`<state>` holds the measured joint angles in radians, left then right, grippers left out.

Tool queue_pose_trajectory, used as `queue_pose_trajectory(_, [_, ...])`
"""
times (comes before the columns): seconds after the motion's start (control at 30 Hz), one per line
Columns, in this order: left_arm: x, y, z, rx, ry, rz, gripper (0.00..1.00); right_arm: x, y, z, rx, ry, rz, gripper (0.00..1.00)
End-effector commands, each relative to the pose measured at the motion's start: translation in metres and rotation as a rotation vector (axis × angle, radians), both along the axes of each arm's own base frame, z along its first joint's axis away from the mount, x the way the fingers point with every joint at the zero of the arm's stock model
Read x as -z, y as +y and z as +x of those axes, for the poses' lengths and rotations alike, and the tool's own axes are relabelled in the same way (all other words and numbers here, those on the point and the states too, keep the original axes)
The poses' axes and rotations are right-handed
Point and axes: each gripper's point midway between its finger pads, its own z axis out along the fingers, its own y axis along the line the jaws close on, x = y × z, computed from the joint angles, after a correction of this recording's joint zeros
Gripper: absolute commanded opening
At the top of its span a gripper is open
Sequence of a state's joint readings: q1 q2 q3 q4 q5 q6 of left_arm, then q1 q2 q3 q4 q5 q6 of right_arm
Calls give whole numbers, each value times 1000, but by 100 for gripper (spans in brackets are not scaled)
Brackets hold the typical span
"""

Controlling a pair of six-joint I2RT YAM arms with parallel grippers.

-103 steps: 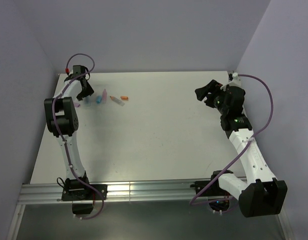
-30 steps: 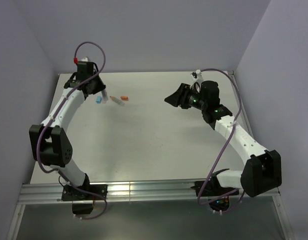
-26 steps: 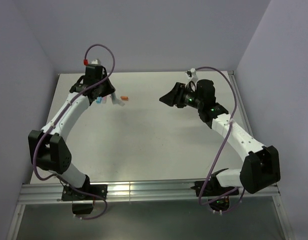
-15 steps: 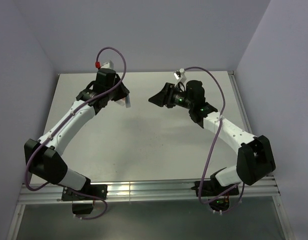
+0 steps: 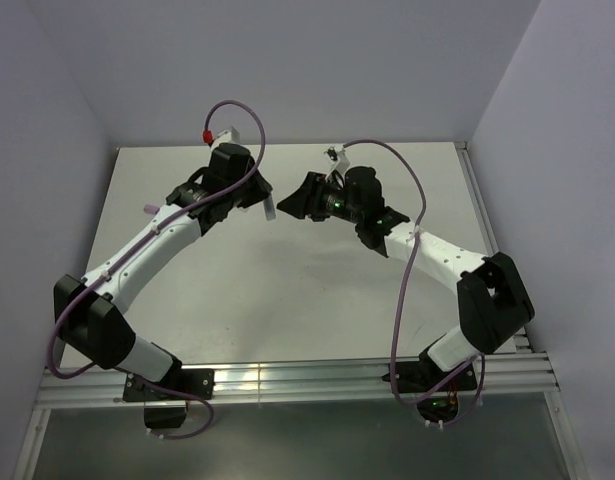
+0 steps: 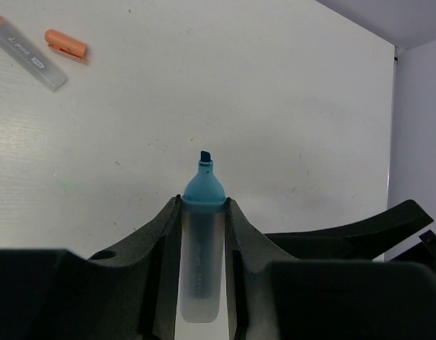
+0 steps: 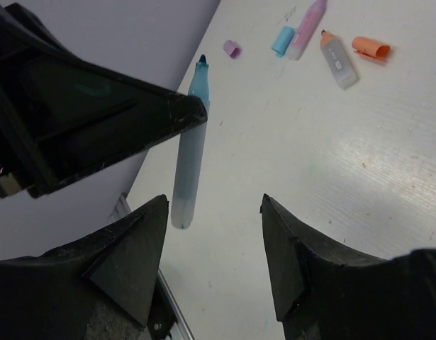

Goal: Insert the pens into the pen caps

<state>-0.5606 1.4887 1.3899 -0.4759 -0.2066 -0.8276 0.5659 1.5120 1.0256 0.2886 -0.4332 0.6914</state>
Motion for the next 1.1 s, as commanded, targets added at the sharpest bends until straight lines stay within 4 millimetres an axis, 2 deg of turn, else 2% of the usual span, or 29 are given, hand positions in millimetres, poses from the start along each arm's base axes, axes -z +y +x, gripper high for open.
queue_pose_trajectory(0.0, [-26,-9,8,-22,-61,-45,0,-38,9,14,30,-96,57,63])
queue_pose_trajectory(0.43, [-31,-25,7,-1,-68,-65,0,-33,25,16,14,-77,45,59])
queue_pose_trajectory(1.07, [-32,-46,-4,47,-66,-75,0,-24,32,21,15,-52,33,48])
